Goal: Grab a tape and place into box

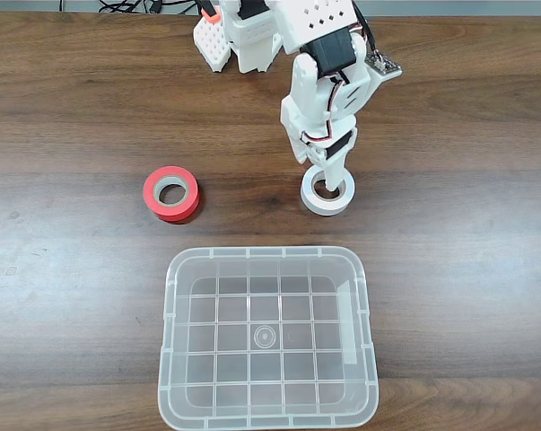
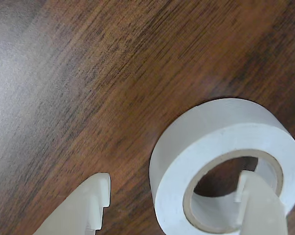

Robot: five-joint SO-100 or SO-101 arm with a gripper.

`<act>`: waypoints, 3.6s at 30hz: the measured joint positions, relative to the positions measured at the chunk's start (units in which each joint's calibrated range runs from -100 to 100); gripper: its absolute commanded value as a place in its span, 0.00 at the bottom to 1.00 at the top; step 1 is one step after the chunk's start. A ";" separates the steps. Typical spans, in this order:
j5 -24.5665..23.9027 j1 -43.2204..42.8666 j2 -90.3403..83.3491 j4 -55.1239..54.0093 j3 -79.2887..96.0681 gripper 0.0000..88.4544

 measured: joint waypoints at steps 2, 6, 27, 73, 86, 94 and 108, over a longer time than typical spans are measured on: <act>0.16 0.00 1.09 -1.95 0.00 0.09; 0.26 0.00 1.59 -3.39 0.00 0.04; 0.00 2.10 -7.37 9.15 -10.92 0.04; 0.37 18.78 46.55 18.56 -88.27 0.20; 0.26 19.38 46.71 18.22 -88.36 0.20; 0.26 19.38 45.12 21.10 -91.25 0.06; -1.46 19.38 23.86 42.63 -91.52 0.01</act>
